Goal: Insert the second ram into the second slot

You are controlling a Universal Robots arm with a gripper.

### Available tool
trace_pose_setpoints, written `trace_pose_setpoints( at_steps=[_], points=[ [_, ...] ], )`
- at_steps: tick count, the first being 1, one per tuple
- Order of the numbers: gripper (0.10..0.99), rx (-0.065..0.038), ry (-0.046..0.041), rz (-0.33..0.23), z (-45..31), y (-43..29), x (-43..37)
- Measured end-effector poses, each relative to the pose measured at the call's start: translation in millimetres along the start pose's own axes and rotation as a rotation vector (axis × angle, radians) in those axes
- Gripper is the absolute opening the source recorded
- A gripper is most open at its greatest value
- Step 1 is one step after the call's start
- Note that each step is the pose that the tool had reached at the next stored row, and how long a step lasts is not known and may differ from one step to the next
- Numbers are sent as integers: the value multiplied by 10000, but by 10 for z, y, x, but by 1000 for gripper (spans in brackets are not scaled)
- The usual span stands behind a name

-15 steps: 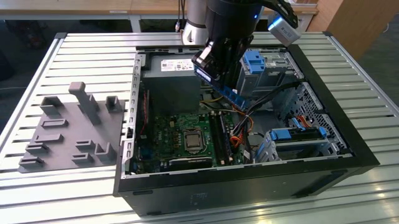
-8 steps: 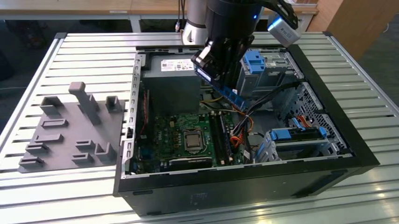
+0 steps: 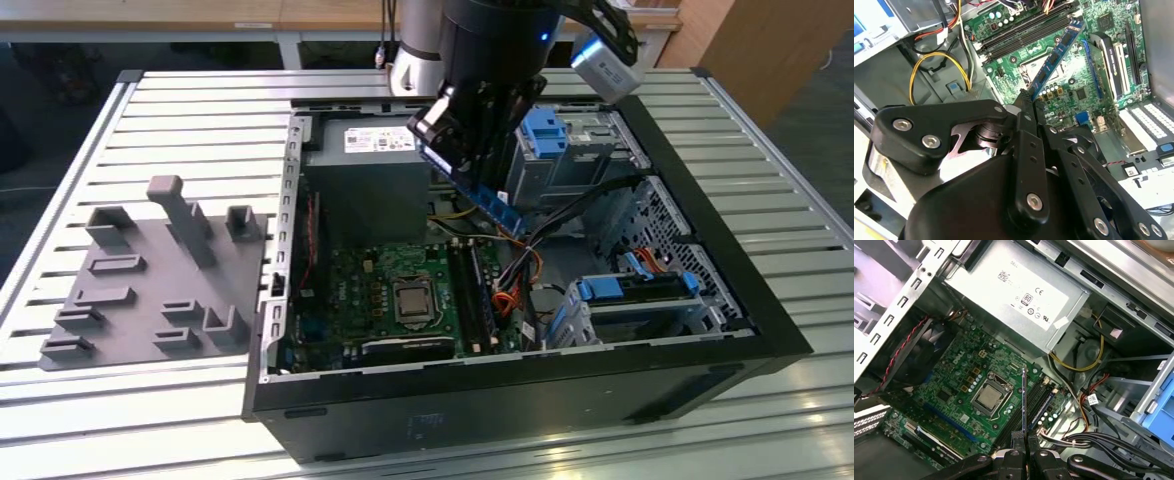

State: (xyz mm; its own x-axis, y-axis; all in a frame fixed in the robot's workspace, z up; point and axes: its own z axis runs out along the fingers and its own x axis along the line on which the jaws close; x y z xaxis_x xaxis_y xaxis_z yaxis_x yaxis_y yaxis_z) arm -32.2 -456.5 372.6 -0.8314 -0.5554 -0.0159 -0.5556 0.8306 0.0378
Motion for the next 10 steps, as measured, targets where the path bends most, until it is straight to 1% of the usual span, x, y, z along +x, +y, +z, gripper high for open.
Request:
trace_pose_setpoints(
  at_steps=[10],
  points=[
    [137, 8, -18, 467, 0, 0, 0]
  ],
)
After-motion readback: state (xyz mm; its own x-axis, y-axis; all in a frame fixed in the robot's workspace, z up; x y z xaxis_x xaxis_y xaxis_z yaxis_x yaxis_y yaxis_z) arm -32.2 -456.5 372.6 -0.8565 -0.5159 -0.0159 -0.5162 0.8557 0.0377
